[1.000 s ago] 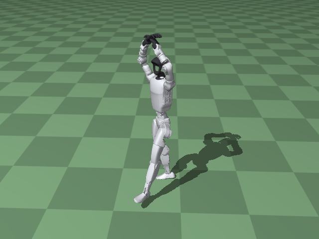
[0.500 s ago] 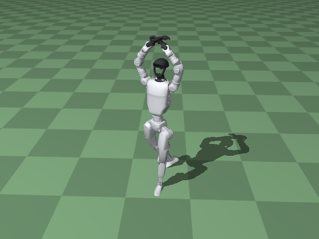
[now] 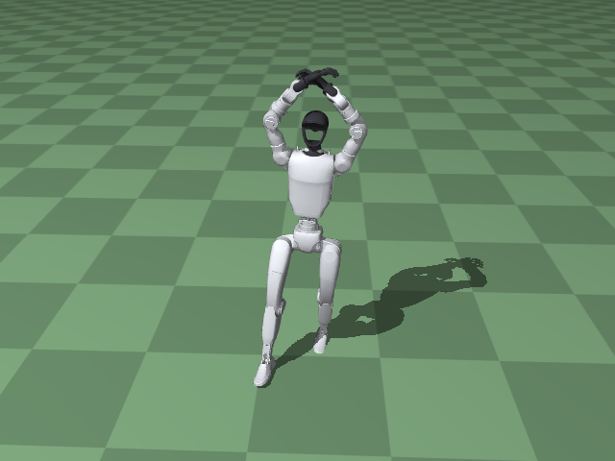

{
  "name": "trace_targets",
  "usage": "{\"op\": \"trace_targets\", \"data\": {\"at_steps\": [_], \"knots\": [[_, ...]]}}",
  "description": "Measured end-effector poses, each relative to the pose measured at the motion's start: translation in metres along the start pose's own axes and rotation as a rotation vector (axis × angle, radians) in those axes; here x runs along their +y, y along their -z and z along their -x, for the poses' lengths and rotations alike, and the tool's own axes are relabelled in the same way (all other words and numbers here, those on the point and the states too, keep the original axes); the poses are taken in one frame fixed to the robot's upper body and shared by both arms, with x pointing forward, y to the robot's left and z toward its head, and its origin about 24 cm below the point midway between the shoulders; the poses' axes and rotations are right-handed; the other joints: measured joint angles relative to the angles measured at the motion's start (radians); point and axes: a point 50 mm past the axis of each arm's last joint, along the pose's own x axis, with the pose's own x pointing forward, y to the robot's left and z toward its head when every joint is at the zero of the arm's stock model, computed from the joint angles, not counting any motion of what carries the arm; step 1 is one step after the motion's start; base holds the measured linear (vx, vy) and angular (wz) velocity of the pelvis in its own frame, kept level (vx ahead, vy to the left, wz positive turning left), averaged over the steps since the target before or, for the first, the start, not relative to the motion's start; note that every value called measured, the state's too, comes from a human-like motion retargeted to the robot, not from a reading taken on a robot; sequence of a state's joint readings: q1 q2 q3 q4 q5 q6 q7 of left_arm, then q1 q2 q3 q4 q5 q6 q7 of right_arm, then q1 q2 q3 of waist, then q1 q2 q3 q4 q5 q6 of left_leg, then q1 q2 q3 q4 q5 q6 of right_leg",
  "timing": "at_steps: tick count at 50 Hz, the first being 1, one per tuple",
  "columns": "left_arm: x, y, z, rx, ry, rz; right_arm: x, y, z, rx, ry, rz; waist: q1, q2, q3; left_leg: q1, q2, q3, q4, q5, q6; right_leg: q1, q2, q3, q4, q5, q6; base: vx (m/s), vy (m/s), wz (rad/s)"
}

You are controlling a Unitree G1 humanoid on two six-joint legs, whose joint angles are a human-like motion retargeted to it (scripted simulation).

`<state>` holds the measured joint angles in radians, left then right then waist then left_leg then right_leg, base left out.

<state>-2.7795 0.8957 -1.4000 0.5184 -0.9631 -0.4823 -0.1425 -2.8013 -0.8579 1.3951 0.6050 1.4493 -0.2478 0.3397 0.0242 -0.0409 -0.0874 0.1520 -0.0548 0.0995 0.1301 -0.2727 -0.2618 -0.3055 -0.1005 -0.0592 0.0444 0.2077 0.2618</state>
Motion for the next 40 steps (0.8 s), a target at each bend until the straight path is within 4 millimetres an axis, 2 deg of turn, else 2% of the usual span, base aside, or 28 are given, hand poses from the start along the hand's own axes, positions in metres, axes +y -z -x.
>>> {"op": "trace_targets", "data": {"at_steps": [2,4,7,10,16,21,25,29,32,34,35,37,40], "knots": [[0.0,-0.001,-0.001,-0.003,0.015,-0.021,0.0,-0.001,-0.001,0.002,-0.004,0.004,0.011,0.005,0.032,0.037,0.015,-0.013,0.003,-0.014,0.0,-0.013,0.07,0.026,-0.096,0.071,0.0,0.29,-0.39,0.36],[-0.002,-0.001,-0.002,-0.003,0.023,-0.034,-0.001,-0.002,0.0,0.005,-0.002,0.021,0.027,0.007,0.057,0.072,0.026,-0.022,-0.011,-0.019,0.0,-0.05,0.117,0.015,-0.132,0.079,0.0,0.26,-0.27,0.17],[-0.003,-0.001,-0.003,0.003,0.016,-0.036,-0.002,-0.004,0.0,0.01,0.0,0.038,0.042,0.01,0.073,0.102,0.028,-0.022,-0.021,-0.031,0.0,-0.108,0.134,-0.056,-0.132,0.029,0.0,0.26,-0.09,0.04],[-0.003,0.0,-0.002,0.009,-0.001,-0.03,-0.001,-0.003,0.0,0.024,-0.008,0.061,0.03,0.009,0.074,0.119,0.02,-0.035,-0.034,-0.03,0.0,-0.127,0.106,-0.149,-0.132,0.018,0.0,0.3,0.0,0.38],[-0.008,0.01,0.004,0.049,-0.004,-0.022,0.001,0.003,0.001,0.048,-0.012,0.067,-0.011,0.009,0.028,0.139,0.025,-0.092,-0.033,-0.039,0.0,-0.032,0.069,-0.172,-0.132,0.031,0.0,0.43,-0.05,0.76],[-0.007,0.005,0.003,0.038,0.022,-0.044,0.001,0.0,0.002,0.034,-0.014,0.037,0.037,-0.015,-0.023,0.148,0.021,-0.098,-0.017,-0.015,0.0,0.049,0.076,-0.212,-0.132,0.08,0.0,0.47,-0.2,0.19],[-0.005,-0.004,-0.002,0.003,-0.01,-0.028,-0.002,-0.01,0.002,-0.003,0.001,0.011,0.091,-0.026,-0.067,0.152,0.042,-0.099,0.024,0.054,0.0,0.074,0.116,-0.201,-0.132,0.059,0.0,0.52,-0.27,-0.24],[-0.001,-0.014,-0.01,-0.034,-0.06,0.06,-0.008,-0.027,-0.001,-0.047,0.031,0.006,0.104,-0.047,-0.093,0.137,0.047,-0.097,0.122,0.197,0.0,0.139,0.129,-0.162,-0.127,0.002,0.0,0.59,-0.17,-0.3],[0.003,-0.019,-0.014,-0.034,-0.077,0.079,-0.011,-0.036,-0.002,-0.059,0.048,0.017,0.105,-0.072,-0.101,0.082,0.047,-0.071,0.281,0.31,0.0,0.188,0.116,-0.135,-0.097,-0.055,0.0,0.56,-0.16,-0.22],[0.005,-0.022,-0.017,-0.036,-0.087,0.094,-0.012,-0.042,-0.002,-0.066,0.055,0.019,0.101,-0.087,-0.103,0.01,0.066,-0.041,0.442,0.337,0.002,0.215,0.109,-0.119,-0.076,-0.095,0.0,0.51,-0.18,-0.13],[0.006,-0.024,-0.018,-0.037,-0.091,0.102,-0.013,-0.044,-0.002,-0.069,0.058,0.018,0.099,-0.093,-0.105,-0.031,0.084,-0.024,0.529,0.333,0.002,0.228,0.109,-0.113,-0.066,-0.114,0.0,0.46,-0.17,-0.1],[0.007,-0.026,-0.019,-0.042,-0.094,0.12,-0.014,-0.046,-0.002,-0.073,0.055,0.006,0.098,-0.097,-0.111,-0.12,0.123,0.033,0.679,0.268,0.044,0.243,0.109,-0.104,-0.054,-0.141,0.0,0.41,-0.13,-0.14],[0.007,-0.029,-0.02,-0.048,-0.088,0.139,-0.012,-0.044,-0.001,-0.068,0.032,-0.059,0.115,-0.095,-0.12,-0.234,0.177,0.091,0.795,0.121,0.084,0.262,0.129,-0.085,-0.043,-0.165,0.0,0.34,-0.15,-0.4]]}}
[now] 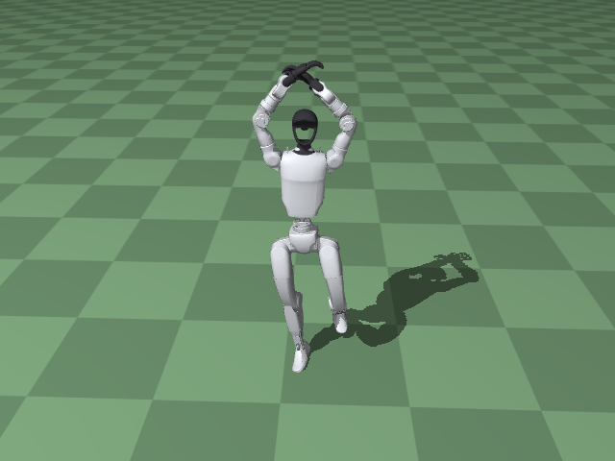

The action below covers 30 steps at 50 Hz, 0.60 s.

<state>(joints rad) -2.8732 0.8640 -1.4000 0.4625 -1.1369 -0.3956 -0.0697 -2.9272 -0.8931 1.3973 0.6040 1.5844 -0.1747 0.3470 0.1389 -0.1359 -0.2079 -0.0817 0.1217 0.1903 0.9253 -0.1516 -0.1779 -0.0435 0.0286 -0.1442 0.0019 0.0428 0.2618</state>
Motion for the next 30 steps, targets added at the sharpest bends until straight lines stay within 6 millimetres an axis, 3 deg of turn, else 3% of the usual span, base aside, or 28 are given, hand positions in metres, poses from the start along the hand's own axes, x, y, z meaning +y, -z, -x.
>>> {"op": "trace_targets", "data": {"at_steps": [3,6,10,14,16,18,20,22,23,24,30], "knots": [[0.0,-0.002,0.0,-0.022,-0.003,-0.001,-0.003,-0.004,0.001,-0.013,0.018,0.049,0.028,0.0,-0.012,-0.099,0.001,-0.014,-0.05,-0.107,-0.005,0.01,0.029,0.031,0.009,-0.013,0.0,0.3,-0.16,-0.66],[0.004,-0.002,0.002,-0.026,0.02,-0.101,0.0,-0.003,0.0,-0.016,0.0,0.094,0.053,-0.017,-0.026,-0.15,-0.025,-0.01,-0.272,-0.109,-0.018,0.012,0.023,0.059,0.027,-0.031,0.0,0.29,-0.1,-0.53],[0.004,0.0,0.003,-0.024,0.01,-0.092,0.002,-0.002,0.0,-0.025,0.004,0.134,0.072,-0.013,-0.025,-0.148,-0.012,0.1,-0.664,0.002,-0.015,0.032,0.022,0.085,0.054,-0.068,0.0,0.28,0.04,-0.39],[0.003,0.001,0.004,-0.012,0.044,-0.112,0.003,-0.001,0.001,-0.033,-0.003,0.156,0.089,0.027,-0.007,-0.153,0.01,0.223,-0.99,0.209,-0.073,0.079,0.057,0.11,0.061,-0.097,0.0,0.26,0.11,-0.38],[0.0,0.001,0.004,-0.02,0.074,-0.116,0.003,-0.003,0.0,-0.04,-0.008,0.175,0.084,0.046,0.01,-0.226,0.01,0.239,-1.013,0.255,-0.084,0.098,0.066,0.112,0.057,-0.1,0.0,0.13,0.23,-0.09],[-0.006,-0.002,0.003,-0.053,0.096,0.079,0.005,-0.01,-0.002,-0.061,-0.004,0.183,0.064,0.048,0.036,-0.299,0.001,0.23,-1.013,0.263,-0.084,0.111,0.061,0.114,0.057,-0.106,0.0,0.17,0.2,-0.05],[0.009,-0.004,0.006,-0.014,0.09,-0.049,0.005,-0.003,-0.002,-0.036,-0.014,0.174,0.087,0.05,0.026,-0.351,0.004,0.21,-1.013,0.253,-0.084,0.123,0.058,0.124,0.057,-0.113,0.0,0.28,0.1,-0.26],[-0.001,-0.003,0.003,-0.055,0.101,0.113,0.006,-0.011,-0.004,-0.063,-0.009,0.188,0.078,0.042,0.045,-0.374,0.018,0.2,-1.013,0.253,-0.084,0.136,0.049,0.145,0.062,-0.123,0.0,0.34,0.07,-0.49],[0.009,-0.002,0.006,-0.021,0.093,-0.061,0.005,-0.002,-0.001,-0.039,-0.015,0.189,0.105,0.041,0.033,-0.378,0.025,0.2,-1.013,0.261,-0.084,0.145,0.044,0.156,0.064,-0.128,0.0,0.36,0.1,-0.53],[0.011,0.001,0.006,0.002,0.089,-0.113,0.005,0.002,0.0,-0.028,-0.015,0.182,0.114,0.041,0.027,-0.381,0.032,0.197,-1.013,0.271,-0.084,0.153,0.039,0.164,0.064,-0.134,0.0,0.37,0.12,-0.5],[0.005,0.008,0.007,0.022,0.09,-0.129,0.003,0.01,0.003,-0.011,-0.011,0.148,0.129,0.041,0.013,-0.35,0.048,0.216,-1.013,0.271,-0.084,0.191,-0.007,0.2,0.074,-0.168,0.0,0.38,0.21,-0.44]]}}
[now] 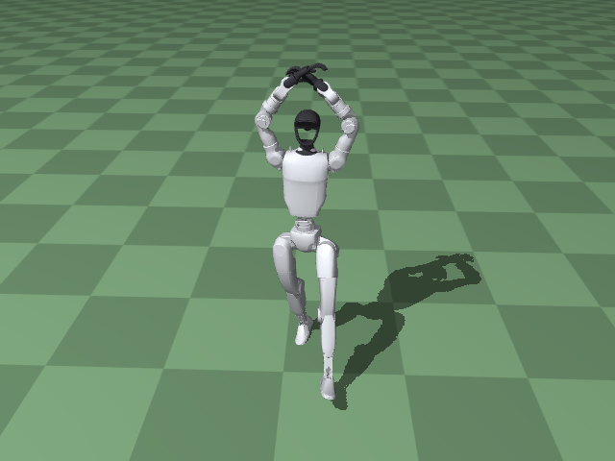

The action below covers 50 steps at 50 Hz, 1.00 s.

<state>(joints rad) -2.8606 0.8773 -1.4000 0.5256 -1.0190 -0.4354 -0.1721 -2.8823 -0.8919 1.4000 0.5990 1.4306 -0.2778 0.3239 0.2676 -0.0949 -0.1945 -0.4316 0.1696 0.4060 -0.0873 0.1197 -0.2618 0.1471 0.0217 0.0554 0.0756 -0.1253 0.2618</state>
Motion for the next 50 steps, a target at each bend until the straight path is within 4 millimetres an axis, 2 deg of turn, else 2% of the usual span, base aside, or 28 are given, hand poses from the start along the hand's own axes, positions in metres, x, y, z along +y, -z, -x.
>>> {"op": "trace_targets", "data": {"at_steps": [2,7,11,14,18,20,22,25,28,32,35,37,40,42,45,50], "knots": [[0.002,0.002,0.001,0.011,-0.005,-0.029,0.0,0.005,0.001,0.011,-0.001,-0.012,0.004,0.002,-0.013,0.038,0.006,0.013,0.0,-0.021,0.0,0.015,-0.009,0.01,0.005,-0.009,0.0,0.43,0.2,-0.38],[0.001,-0.005,-0.003,-0.013,-0.018,-0.004,0.0,-0.004,-0.001,-0.009,0.001,-0.008,-0.01,0.022,-0.02,0.155,0.007,0.069,0.0,-0.017,0.0,0.045,-0.027,0.038,0.035,-0.009,0.0,0.46,0.26,-0.23],[0.001,-0.008,-0.003,-0.02,-0.009,-0.012,0.0,-0.006,-0.001,-0.007,-0.01,-0.014,-0.047,0.031,-0.034,0.193,-0.023,0.088,0.0,-0.003,0.0,0.055,-0.046,0.019,0.082,0.045,0.0,0.47,0.35,0.32],[0.001,-0.003,-0.002,-0.009,0.001,-0.025,-0.001,0.001,0.002,0.022,-0.019,-0.034,-0.079,0.03,-0.054,0.221,-0.054,0.057,0.0,-0.036,0.0,0.058,-0.058,-0.012,0.132,0.143,0.0,0.52,0.32,0.57],[-0.002,0.001,-0.003,0.008,-0.021,0.012,-0.001,0.006,0.002,0.051,-0.01,-0.067,-0.126,0.057,-0.05,0.296,-0.071,0.005,0.0,-0.091,0.0,0.05,-0.059,-0.061,0.24,0.348,0.0,0.54,0.32,0.5],[-0.002,0.002,-0.003,0.014,-0.021,0.0,0.0,0.008,0.002,0.058,-0.011,-0.064,-0.145,0.081,-0.042,0.341,-0.063,-0.016,0.0,-0.116,0.0,0.014,-0.05,-0.08,0.347,0.45,0.0,0.51,0.29,0.35],[-0.003,0.003,-0.003,0.017,-0.013,-0.017,0.0,0.008,0.001,0.056,-0.014,-0.059,-0.16,0.104,-0.032,0.373,-0.05,-0.029,0.0,-0.14,0.0,-0.065,-0.042,-0.095,0.496,0.5,0.0,0.45,0.24,0.2],[-0.007,0.007,-0.001,0.027,-0.009,0.001,0.001,0.01,0.002,0.063,-0.017,-0.063,-0.189,0.115,-0.026,0.401,-0.06,-0.044,0.0,-0.172,0.0,-0.208,-0.065,-0.128,0.696,0.437,0.0,0.4,0.25,0.26],[-0.011,0.016,0.003,0.047,-0.01,0.05,0.0,0.015,0.004,0.088,-0.017,-0.06,-0.227,0.101,-0.015,0.431,-0.106,-0.069,0.011,-0.207,0.0,-0.304,-0.143,-0.188,0.758,0.262,-0.024,0.39,0.26,0.5],[-0.014,0.023,0.006,0.063,-0.013,0.084,-0.001,0.02,0.005,0.114,-0.012,-0.047,-0.268,0.086,0.003,0.464,-0.126,-0.109,0.037,-0.245,0.0,-0.36,-0.184,-0.312,0.595,0.115,-0.073,0.34,0.09,0.55],[-0.014,0.021,0.005,0.052,-0.022,0.072,-0.001,0.021,0.005,0.111,-0.006,-0.057,-0.298,0.07,0.028,0.495,-0.14,-0.146,0.052,-0.274,0.0,-0.361,-0.159,-0.364,0.33,0.105,-0.051,0.33,0.01,0.68],[-0.013,0.017,0.003,0.039,-0.02,0.048,-0.002,0.018,0.004,0.099,-0.004,-0.066,-0.318,0.048,0.051,0.519,-0.166,-0.169,0.058,-0.292,0.0,-0.366,-0.14,-0.355,0.142,0.155,-0.006,0.27,-0.06,0.63],[-0.012,0.011,0.0,0.017,-0.001,-0.003,-0.003,0.012,0.002,0.079,-0.005,-0.062,-0.323,0.01,0.087,0.54,-0.189,-0.181,0.058,-0.302,0.0,-0.428,-0.063,-0.293,-0.088,0.3,0.0,0.17,-0.28,0.3],[-0.013,0.008,-0.002,0.004,0.015,-0.031,-0.004,0.008,0.001,0.072,-0.007,-0.048,-0.322,0.001,0.118,0.569,-0.19,-0.197,0.066,-0.315,0.0,-0.471,-0.015,-0.255,-0.163,0.383,0.0,0.23,-0.3,0.34],[-0.015,0.004,-0.006,-0.011,0.031,-0.05,-0.006,0.003,0.002,0.062,0.0,-0.035,-0.318,0.003,0.149,0.608,-0.181,-0.212,0.075,-0.335,0.0,-0.559,0.028,-0.23,-0.163,0.412,0.0,0.31,-0.16,0.26],[-0.015,0.003,-0.008,-0.017,0.015,-0.047,-0.007,0.004,0.003,0.067,0.004,-0.031,-0.34,0.023,0.175,0.657,-0.17,-0.241,0.092,-0.367,0.0,-0.616,0.011,-0.271,-0.163,0.429,0.0,0.39,0.05,0.36]]}}
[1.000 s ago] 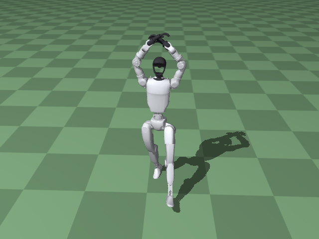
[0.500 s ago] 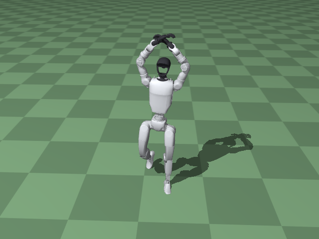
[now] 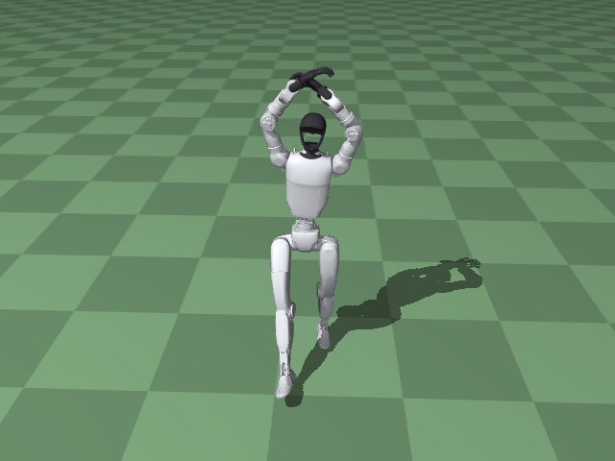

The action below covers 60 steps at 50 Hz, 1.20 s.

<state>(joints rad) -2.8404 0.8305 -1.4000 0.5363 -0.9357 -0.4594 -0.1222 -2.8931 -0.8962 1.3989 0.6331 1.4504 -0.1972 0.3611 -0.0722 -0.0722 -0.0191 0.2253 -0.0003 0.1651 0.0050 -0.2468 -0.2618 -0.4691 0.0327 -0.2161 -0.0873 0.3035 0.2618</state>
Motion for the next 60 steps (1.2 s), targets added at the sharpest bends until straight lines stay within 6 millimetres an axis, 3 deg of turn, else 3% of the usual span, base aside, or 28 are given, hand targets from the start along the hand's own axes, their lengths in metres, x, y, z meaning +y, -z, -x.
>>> {"op": "trace_targets", "data": {"at_steps": [5,10,15,20,25,27,31,34,36,40,45,53,60], "knots": [[-0.002,0.011,0.008,0.033,-0.014,0.036,0.004,0.008,0.0,0.031,-0.011,0.018,-0.024,0.022,-0.002,0.043,0.003,-0.038,-0.001,-0.016,0.0,0.001,-0.021,-0.032,0.0,-0.02,0.0,0.42,-0.01,0.52],[0.001,0.013,0.011,0.043,-0.022,0.045,0.003,0.004,-0.002,0.021,-0.001,0.038,0.032,-0.002,-0.06,0.05,-0.021,-0.025,-0.003,-0.033,0.0,0.046,-0.034,-0.021,0.0,-0.084,0.0,0.49,-0.06,0.09],[0.008,0.011,0.016,0.043,-0.047,0.027,0.012,0.01,-0.006,0.023,-0.023,0.025,0.071,-0.004,-0.08,0.073,-0.011,-0.083,0.061,-0.018,0.0,0.148,-0.043,-0.099,0.0,0.008,0.0,0.51,-0.23,0.43],[0.004,0.014,0.013,0.059,-0.051,0.024,0.008,0.019,0.001,0.029,0.006,-0.069,0.125,-0.002,-0.117,0.069,0.02,-0.107,0.198,0.105,0.0,0.233,-0.008,-0.051,0.0,-0.043,0.0,0.65,-0.21,-0.27],[-0.005,0.02,0.008,0.087,-0.069,0.046,-0.002,0.025,0.01,0.037,0.056,-0.118,0.136,-0.03,-0.127,-0.063,0.067,-0.112,0.587,0.243,0.003,0.348,-0.005,0.01,0.047,-0.159,0.0,0.65,-0.21,-0.31],[-0.006,0.019,0.007,0.085,-0.077,0.059,-0.004,0.023,0.01,0.036,0.06,-0.123,0.137,-0.033,-0.13,-0.158,0.081,-0.096,0.754,0.219,0.029,0.367,-0.006,0.024,0.071,-0.193,0.0,0.49,-0.12,-0.23],[-0.007,0.017,0.006,0.075,-0.073,0.082,-0.003,0.022,0.011,0.034,0.046,-0.152,0.159,-0.039,-0.135,-0.32,0.146,0.005,0.908,0.074,0.102,0.39,0.009,0.056,0.1,-0.243,0.0,0.4,-0.16,-0.4],[-0.005,0.015,0.008,0.064,-0.067,0.084,-0.001,0.026,0.009,0.044,0.033,-0.158,0.196,-0.046,-0.144,-0.393,0.187,0.108,0.833,-0.018,0.118,0.405,0.022,0.09,0.113,-0.266,0.0,0.36,-0.16,-0.68],[-0.002,0.015,0.012,0.053,-0.073,0.089,0.001,0.026,0.007,0.046,0.023,-0.132,0.229,-0.056,-0.147,-0.415,0.179,0.167,0.687,-0.019,0.105,0.413,0.021,0.12,0.124,-0.278,0.0,0.33,-0.12,-0.86],[0.001,0.014,0.016,0.037,-0.089,0.083,0.004,0.027,0.004,0.035,0.019,-0.108,0.284,-0.059,-0.141,-0.413,0.121,0.213,0.277,0.101,0.061,0.446,0.021,0.18,0.142,-0.307,0.0,0.32,-0.01,-0.84],[-0.002,0.013,0.013,0.029,-0.066,0.069,0.0,0.016,0.005,0.0,0.021,-0.04,0.324,-0.018,-0.107,-0.446,0.108,0.164,-0.092,0.301,0.002,0.515,0.064,0.227,0.156,-0.335,0.0,0.3,0.1,-0.57],[0.005,0.009,0.013,0.018,-0.064,0.017,0.003,0.006,-0.001,-0.031,0.015,0.019,0.329,-0.003,-0.099,-0.674,0.09,0.196,-0.092,0.349,0.0,0.576,0.043,0.26,0.17,-0.372,0.0,0.3,0.18,-0.2],[0.007,0.003,0.008,0.01,-0.053,0.011,0.003,0.001,-0.003,-0.048,0.02,0.03,0.363,-0.017,-0.105,-0.684,0.108,0.234,-0.092,0.361,0.0,0.623,0.015,0.309,0.198,-0.407,0.0,0.4,0.15,-0.43]]}}
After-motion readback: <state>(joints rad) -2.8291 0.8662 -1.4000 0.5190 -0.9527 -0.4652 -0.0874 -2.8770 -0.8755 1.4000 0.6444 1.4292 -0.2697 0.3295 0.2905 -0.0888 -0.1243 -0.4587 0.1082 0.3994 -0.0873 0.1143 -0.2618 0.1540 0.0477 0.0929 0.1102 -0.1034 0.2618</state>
